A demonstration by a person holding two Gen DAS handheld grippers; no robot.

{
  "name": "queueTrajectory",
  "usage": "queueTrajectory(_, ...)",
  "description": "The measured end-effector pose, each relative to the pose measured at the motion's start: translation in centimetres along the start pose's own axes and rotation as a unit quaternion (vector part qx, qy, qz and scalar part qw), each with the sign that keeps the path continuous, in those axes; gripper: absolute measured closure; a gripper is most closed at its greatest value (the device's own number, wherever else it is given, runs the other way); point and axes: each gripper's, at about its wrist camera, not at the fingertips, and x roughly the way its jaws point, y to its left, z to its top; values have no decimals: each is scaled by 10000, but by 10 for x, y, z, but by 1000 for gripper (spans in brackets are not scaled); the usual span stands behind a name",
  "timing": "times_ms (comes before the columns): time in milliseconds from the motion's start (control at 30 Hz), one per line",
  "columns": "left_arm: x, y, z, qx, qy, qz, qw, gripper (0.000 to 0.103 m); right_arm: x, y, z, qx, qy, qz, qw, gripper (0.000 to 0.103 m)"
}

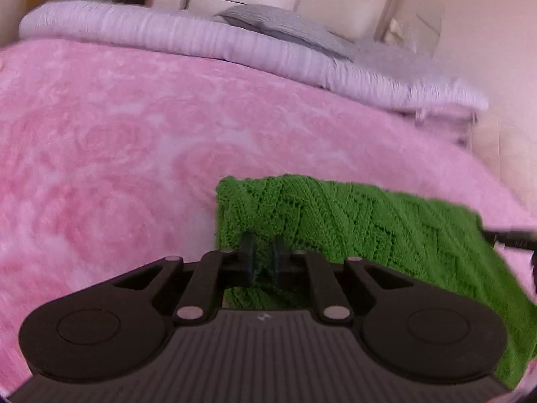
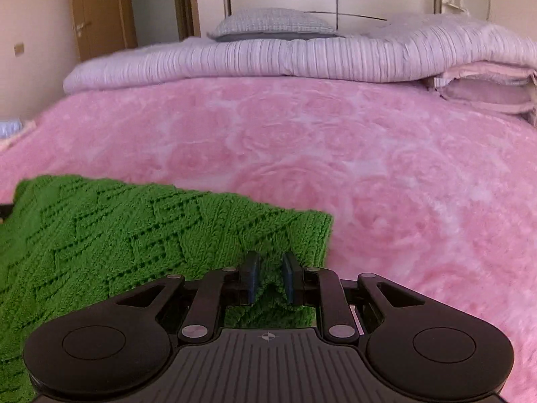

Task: Fold clothes
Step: 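Lower the folded hem onto the collar and open both grippers, then withdraw both grippers from the folded vest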

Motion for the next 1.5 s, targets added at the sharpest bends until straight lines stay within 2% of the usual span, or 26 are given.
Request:
queueTrajectory(133,-4,-6,7,-39,124,144,9998,94,-12,-4,-1,206,98,11,9997,85)
queueTrajectory(267,-29,-14,9,-331,107,265,9990,94,-46,10,-5,137,211,-354,9991,85)
queueTrajectory(367,-62,-33,5,-236,11,241,9994,93,-89,19,-16,386,-93,-358,9986,85)
queueTrajectory(533,-106,-77,-28,-16,156,107,9998,92,-143,56,-47,585,-315,-177,9976,85)
queueTrajectory(567,-111,-85,-37,33,216,102,9997,89,-147,63,-56,589,-302,-188,9976,85)
queueTrajectory(633,-111,-96,-57,85,493,235,9985,82,-145,72,-75,681,-105,-206,9974,85)
queueTrajectory(667,-111,-99,-66,162,526,350,9979,80,-141,74,-84,738,34,-220,9970,85)
queueTrajectory(733,-110,-106,-84,331,562,591,9961,80,-140,76,-95,816,9,-330,9961,85)
queueTrajectory(800,-116,-115,-85,472,623,748,9941,80,-147,79,-93,945,70,-417,9946,85)
queueTrajectory(900,-127,-123,-76,345,790,794,9931,78,-164,84,-84,1028,139,-577,9929,85)
queueTrajectory(1000,-147,-134,-75,396,762,892,9923,75,-185,94,-82,1142,106,-807,9901,84)
queueTrajectory(1100,-167,-146,-78,533,724,933,9916,71,-201,103,-84,1279,114,-845,9881,75)
queueTrajectory(1167,-178,-152,-81,584,713,928,9914,70,-210,109,-86,1328,96,-840,9875,58)
queueTrajectory(1233,-188,-159,-82,625,722,957,9908,67,-219,115,-88,1378,77,-835,9869,53)
queueTrajectory(1500,-217,-186,-89,898,641,1093,9879,61,-253,137,-95,1580,30,-812,9841,49)
